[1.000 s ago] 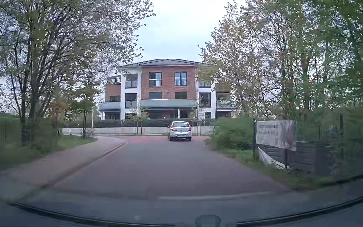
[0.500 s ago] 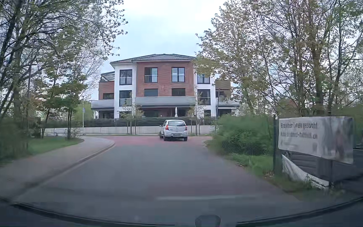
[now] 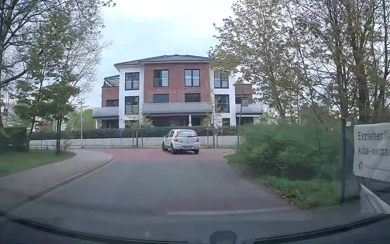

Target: Follow the waypoints while adhering to traffic rules and regulations

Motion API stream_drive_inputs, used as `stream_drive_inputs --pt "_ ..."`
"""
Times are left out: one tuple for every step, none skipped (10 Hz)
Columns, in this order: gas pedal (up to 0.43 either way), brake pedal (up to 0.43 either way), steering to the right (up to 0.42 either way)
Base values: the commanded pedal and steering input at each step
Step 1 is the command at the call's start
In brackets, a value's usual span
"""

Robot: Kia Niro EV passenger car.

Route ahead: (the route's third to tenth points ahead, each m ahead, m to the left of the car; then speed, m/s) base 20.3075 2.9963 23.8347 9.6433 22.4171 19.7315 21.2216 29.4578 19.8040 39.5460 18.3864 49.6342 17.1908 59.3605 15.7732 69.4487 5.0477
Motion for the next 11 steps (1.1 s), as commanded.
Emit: stream_drive_inputs --pt "0.079 0.0 -0.028" --pt "0.079 0.0 -0.028" --pt "0.067 0.0 -0.028" --pt "0.059 0.0 -0.028" --pt "0.059 0.0 -0.027" --pt "0.047 0.0 -0.023" --pt "0.047 0.0 -0.022" --pt "0.039 0.0 -0.022" --pt "0.039 0.0 -0.022" --pt "0.039 0.0 -0.022" --pt "0.008 0.0 -0.021"
